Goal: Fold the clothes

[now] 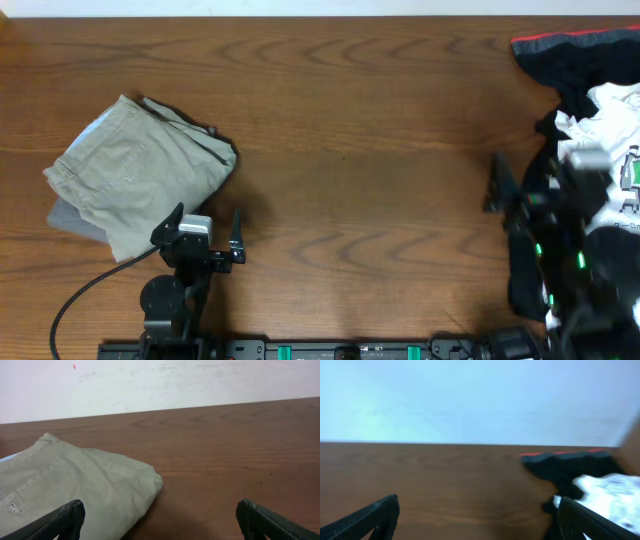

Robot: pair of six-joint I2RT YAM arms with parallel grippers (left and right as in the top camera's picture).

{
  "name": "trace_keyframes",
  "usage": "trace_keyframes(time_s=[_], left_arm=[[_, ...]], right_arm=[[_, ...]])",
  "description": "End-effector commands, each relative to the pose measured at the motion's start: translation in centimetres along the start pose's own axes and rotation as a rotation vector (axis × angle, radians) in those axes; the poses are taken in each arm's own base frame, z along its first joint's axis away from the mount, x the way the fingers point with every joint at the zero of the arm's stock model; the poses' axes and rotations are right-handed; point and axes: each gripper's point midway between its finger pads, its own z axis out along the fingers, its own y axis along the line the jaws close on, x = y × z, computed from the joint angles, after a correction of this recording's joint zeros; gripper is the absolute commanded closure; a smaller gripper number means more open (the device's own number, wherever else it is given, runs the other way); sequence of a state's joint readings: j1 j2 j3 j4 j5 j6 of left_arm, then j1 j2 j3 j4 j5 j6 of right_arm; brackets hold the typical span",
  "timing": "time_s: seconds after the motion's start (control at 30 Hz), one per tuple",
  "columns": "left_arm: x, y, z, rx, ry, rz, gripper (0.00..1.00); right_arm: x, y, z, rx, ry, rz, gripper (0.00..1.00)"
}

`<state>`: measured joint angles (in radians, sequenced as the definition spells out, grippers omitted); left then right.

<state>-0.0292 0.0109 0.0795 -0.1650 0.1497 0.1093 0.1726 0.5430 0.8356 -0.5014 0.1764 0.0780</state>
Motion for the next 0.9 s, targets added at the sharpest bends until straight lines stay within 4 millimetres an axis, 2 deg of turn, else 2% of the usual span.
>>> trace_keyframes(time_s=[0.0, 0.13, 0.3, 0.63, 0.87], left_arm=[[1.2, 0.0, 0.3, 0.000, 0.025, 0.005, 0.02], [1.2, 0.0, 0.3, 0.000, 0.025, 0.005, 0.02], [1.2, 0.0, 0.3, 0.001, 0.025, 0.005, 0.02], [1.2, 0.0, 0.3, 0.001, 0.025, 0.005, 0.02], [1.2, 0.0, 0.3, 0.000, 0.025, 0.005, 0.02]], right_arm=[[3.2, -1.8, -1.2, 0.060, -0.017, -0.015, 0.01], [6.6, -1.8, -2.5, 0.022, -0.064, -0.004, 0.01], [10.8, -1.3, -2.2, -0.019, -0.062, 0.009, 0.01], [19.5, 0.2, 1.6, -0.104, 0.092, 0.079, 0.01], [19.3, 0.4, 1.8, -0.116, 0.077, 0.079, 0.01]])
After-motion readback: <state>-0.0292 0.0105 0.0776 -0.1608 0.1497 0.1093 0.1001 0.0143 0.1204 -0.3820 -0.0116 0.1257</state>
